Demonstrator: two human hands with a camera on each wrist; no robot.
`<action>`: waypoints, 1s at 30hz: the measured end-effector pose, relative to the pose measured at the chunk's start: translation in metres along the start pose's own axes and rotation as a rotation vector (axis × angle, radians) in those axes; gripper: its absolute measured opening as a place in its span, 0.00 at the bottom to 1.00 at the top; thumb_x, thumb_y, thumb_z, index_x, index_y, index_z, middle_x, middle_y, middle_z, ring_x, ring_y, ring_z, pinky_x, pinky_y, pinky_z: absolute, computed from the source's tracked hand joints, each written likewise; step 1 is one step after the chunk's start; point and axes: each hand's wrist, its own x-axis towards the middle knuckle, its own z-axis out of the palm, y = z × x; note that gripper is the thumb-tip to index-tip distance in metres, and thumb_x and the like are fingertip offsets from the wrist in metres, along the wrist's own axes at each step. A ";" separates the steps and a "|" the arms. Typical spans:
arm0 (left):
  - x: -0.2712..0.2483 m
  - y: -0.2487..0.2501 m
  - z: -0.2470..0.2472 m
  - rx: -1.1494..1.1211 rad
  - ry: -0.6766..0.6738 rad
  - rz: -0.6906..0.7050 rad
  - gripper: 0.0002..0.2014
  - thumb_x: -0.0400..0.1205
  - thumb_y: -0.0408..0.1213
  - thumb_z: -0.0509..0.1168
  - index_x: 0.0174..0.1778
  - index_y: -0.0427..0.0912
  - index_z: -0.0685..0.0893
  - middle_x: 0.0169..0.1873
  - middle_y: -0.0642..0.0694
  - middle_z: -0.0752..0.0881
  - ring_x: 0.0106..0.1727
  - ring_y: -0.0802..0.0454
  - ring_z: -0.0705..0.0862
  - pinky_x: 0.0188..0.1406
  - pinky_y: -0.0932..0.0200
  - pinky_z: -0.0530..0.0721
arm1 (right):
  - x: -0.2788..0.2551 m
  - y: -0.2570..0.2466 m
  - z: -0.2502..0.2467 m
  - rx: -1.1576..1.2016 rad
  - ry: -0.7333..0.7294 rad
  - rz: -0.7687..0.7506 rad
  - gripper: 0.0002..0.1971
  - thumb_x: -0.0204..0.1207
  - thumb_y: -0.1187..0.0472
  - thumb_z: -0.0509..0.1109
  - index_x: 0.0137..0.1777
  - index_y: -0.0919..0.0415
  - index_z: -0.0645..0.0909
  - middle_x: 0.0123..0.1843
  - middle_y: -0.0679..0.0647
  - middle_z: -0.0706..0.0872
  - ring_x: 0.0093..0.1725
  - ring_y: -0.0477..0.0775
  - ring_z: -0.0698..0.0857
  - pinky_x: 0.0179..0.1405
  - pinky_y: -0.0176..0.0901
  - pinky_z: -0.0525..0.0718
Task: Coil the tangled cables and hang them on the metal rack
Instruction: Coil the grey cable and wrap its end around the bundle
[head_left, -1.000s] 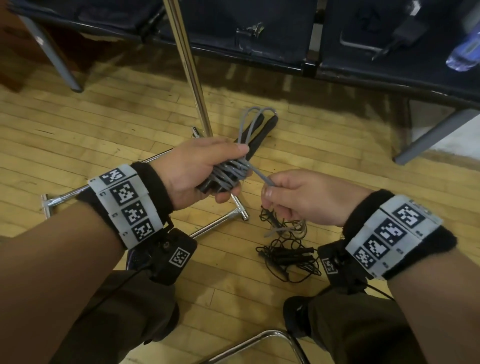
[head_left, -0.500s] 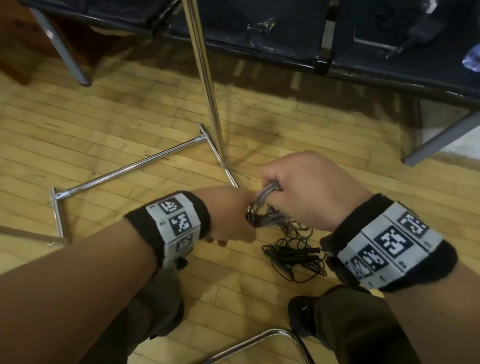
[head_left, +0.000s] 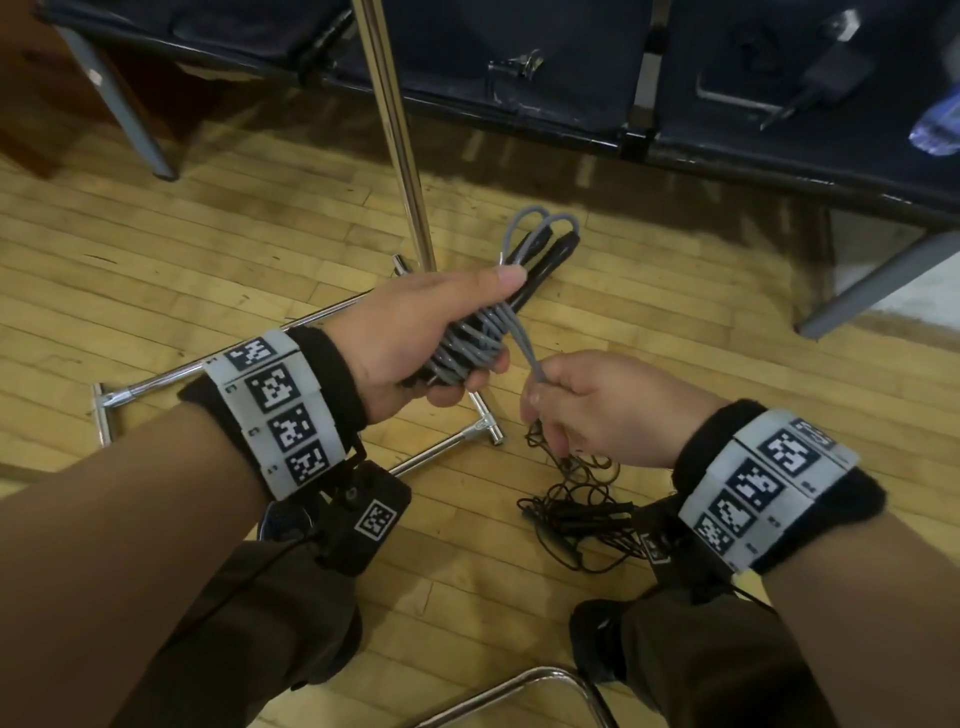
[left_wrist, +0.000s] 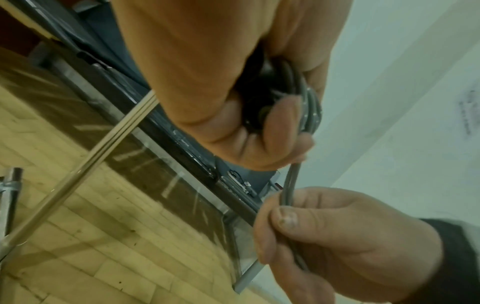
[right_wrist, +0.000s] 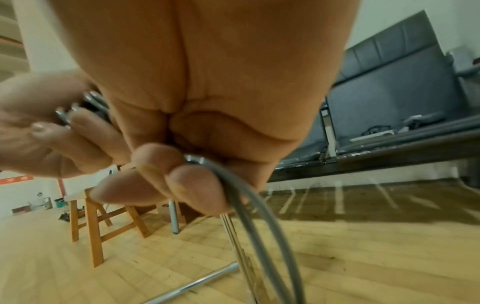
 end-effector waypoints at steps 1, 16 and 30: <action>-0.002 0.001 0.004 0.009 -0.058 0.015 0.17 0.82 0.59 0.76 0.48 0.48 0.89 0.40 0.38 0.88 0.30 0.46 0.82 0.18 0.61 0.77 | 0.001 0.002 0.001 0.021 0.005 0.006 0.14 0.91 0.49 0.58 0.49 0.46 0.84 0.35 0.40 0.91 0.30 0.35 0.83 0.36 0.38 0.77; 0.002 -0.028 0.018 1.192 0.083 -0.355 0.08 0.90 0.49 0.65 0.61 0.52 0.83 0.45 0.46 0.90 0.36 0.49 0.91 0.30 0.56 0.93 | -0.010 -0.031 0.000 -0.362 0.285 -0.144 0.08 0.86 0.46 0.65 0.47 0.44 0.83 0.35 0.42 0.81 0.33 0.43 0.79 0.26 0.39 0.71; 0.001 0.002 -0.001 0.049 -0.030 -0.020 0.21 0.85 0.60 0.72 0.51 0.43 0.86 0.39 0.38 0.86 0.28 0.46 0.82 0.17 0.61 0.77 | 0.001 0.000 0.002 -0.032 0.030 -0.014 0.13 0.91 0.50 0.58 0.49 0.46 0.82 0.36 0.44 0.90 0.33 0.38 0.85 0.37 0.39 0.78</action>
